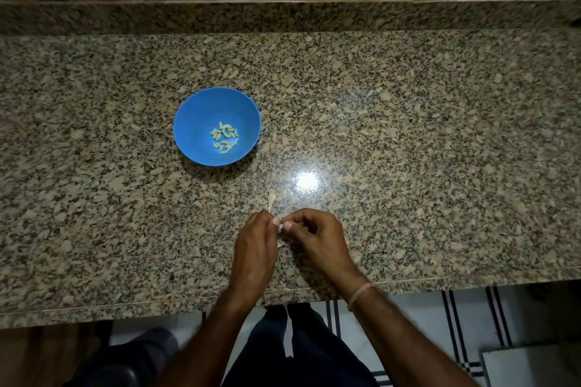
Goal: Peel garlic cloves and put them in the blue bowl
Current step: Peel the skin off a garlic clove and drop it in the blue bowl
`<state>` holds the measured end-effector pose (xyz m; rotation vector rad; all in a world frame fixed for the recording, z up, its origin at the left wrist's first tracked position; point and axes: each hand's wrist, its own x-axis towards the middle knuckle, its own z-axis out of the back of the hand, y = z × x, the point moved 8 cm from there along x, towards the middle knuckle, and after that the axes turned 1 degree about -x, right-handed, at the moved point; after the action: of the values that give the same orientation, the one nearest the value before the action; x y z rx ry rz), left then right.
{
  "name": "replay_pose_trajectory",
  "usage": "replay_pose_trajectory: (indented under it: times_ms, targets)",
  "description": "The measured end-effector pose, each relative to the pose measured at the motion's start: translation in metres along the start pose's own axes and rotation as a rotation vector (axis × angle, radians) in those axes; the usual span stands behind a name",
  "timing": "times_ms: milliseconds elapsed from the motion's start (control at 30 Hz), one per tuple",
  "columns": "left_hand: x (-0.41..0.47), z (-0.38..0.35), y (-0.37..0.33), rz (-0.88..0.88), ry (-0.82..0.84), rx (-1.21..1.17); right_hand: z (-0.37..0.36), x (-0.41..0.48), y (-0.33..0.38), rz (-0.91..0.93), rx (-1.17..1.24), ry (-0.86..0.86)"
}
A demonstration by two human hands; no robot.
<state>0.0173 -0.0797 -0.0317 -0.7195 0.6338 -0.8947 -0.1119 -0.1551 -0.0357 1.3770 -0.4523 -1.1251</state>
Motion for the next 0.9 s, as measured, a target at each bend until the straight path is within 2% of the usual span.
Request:
replay_pose_trajectory:
  times_ms: [133, 233, 300, 367, 633, 900]
  targets:
    - [0.003, -0.004, -0.003, 0.018, 0.020, -0.052, 0.002, 0.002, 0.003, 0.023, -0.052, -0.015]
    - [0.003, -0.011, 0.008, 0.171, 0.072, -0.243, 0.002, 0.001, 0.008, 0.055, -0.071, -0.032]
    - [0.001, -0.019, 0.016, 0.300, 0.123, -0.385, 0.006, 0.000, 0.015, 0.133, -0.139, -0.059]
    - [0.001, -0.024, 0.018, 0.350, 0.142, -0.439, 0.005, -0.001, 0.022, 0.221, -0.222, -0.063]
    - [0.000, -0.006, 0.006, 0.252, 0.018, -0.264, 0.018, 0.002, 0.014, 0.147, -0.175, -0.119]
    - [-0.003, 0.001, 0.001, 0.264, -0.037, -0.317, 0.015, 0.000, 0.023, 0.267, -0.299, -0.095]
